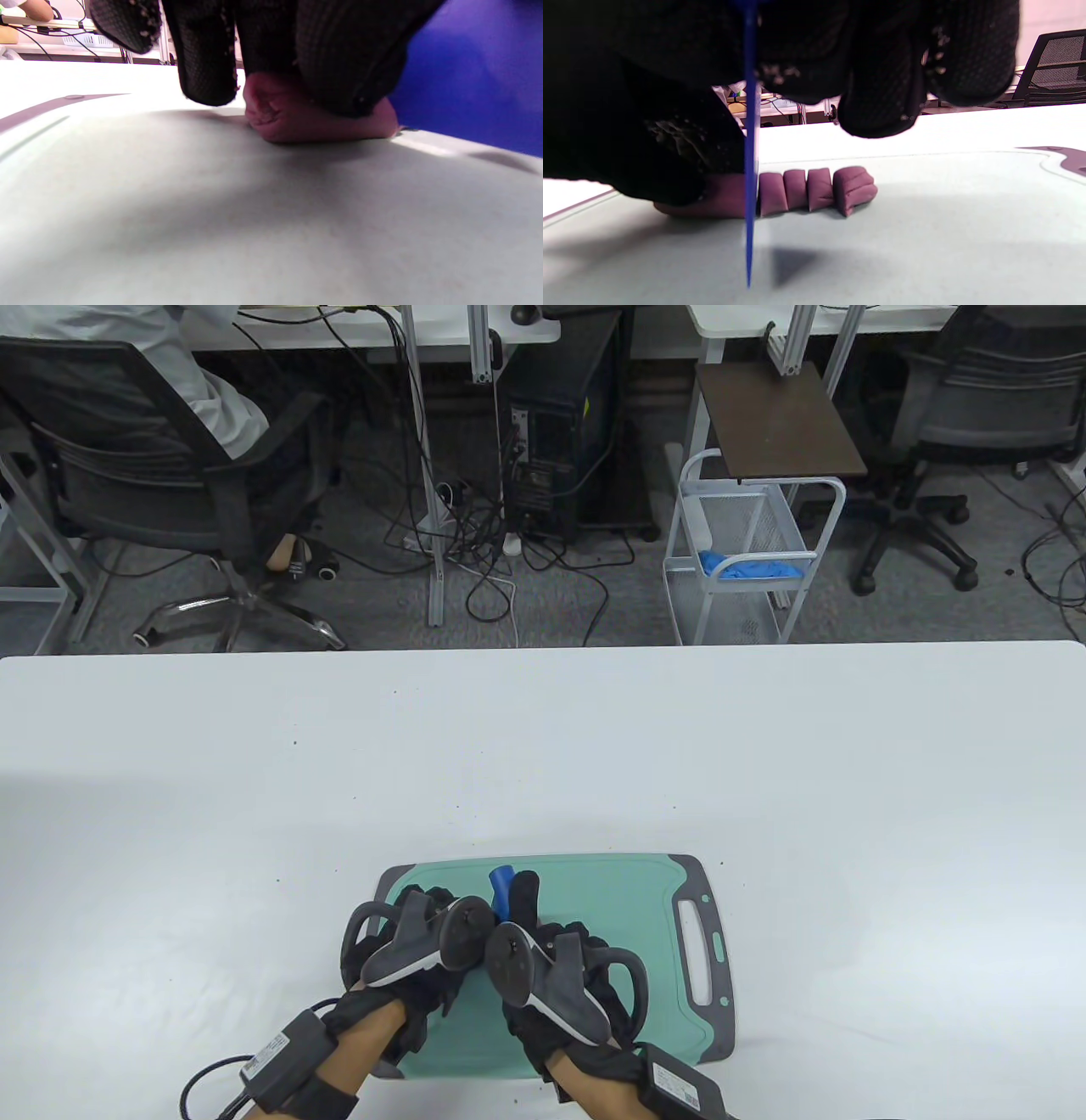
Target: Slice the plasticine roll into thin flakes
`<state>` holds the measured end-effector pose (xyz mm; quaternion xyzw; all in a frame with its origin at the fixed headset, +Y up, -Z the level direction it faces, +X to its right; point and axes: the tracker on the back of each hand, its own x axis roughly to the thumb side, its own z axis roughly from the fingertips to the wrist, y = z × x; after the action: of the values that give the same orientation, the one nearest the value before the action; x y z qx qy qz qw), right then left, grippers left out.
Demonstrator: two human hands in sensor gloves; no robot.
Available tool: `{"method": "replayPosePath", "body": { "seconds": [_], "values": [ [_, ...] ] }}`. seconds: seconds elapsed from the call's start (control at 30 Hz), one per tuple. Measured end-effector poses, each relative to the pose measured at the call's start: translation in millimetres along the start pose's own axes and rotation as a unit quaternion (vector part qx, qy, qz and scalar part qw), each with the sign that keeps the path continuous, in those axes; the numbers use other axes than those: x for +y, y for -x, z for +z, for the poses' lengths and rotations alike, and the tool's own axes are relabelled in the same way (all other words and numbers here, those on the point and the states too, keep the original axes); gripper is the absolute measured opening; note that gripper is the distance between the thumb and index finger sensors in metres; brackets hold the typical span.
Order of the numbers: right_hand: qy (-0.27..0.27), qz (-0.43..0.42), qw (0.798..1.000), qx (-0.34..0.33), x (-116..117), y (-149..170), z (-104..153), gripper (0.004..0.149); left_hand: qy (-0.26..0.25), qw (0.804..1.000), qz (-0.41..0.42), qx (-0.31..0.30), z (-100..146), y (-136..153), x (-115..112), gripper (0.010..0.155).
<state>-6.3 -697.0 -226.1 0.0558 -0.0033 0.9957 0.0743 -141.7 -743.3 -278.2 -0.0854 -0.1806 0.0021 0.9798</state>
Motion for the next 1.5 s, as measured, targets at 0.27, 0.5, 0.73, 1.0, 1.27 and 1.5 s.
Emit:
{"method": "replayPosePath", "body": {
  "seconds": [0.27, 0.5, 0.73, 1.0, 1.27, 1.5],
  "values": [
    [0.017, -0.017, 1.000, 0.001, -11.9, 2.0, 5.8, 0.084, -0.014, 1.000, -0.012, 0.015, 0.4, 3.4, 1.4, 0.063],
    [0.009, -0.024, 1.000, -0.004, -12.9, 0.5, 8.2, 0.084, -0.010, 1.000, 0.002, 0.018, -0.2, 7.6, 1.0, 0.053],
    [-0.006, -0.026, 1.000, -0.005, -10.6, -1.2, 8.7, 0.084, -0.011, 1.000, 0.011, 0.020, -0.6, 9.4, 0.3, 0.049],
    [-0.014, -0.019, 1.000, -0.009, -6.7, -3.1, 7.8, 0.084, -0.013, 1.000, 0.016, 0.019, -0.9, 10.1, 0.3, 0.048],
    [-0.015, -0.012, 1.000, -0.011, -1.4, -5.0, 5.0, 0.084, -0.011, 1.000, 0.022, 0.019, -1.1, 10.9, 0.1, 0.048],
    [-0.015, -0.007, 1.000, -0.014, 4.1, -6.7, 2.2, 0.084, -0.010, 0.999, 0.024, 0.019, -1.4, 11.3, 0.0, 0.047]
  ]
}}
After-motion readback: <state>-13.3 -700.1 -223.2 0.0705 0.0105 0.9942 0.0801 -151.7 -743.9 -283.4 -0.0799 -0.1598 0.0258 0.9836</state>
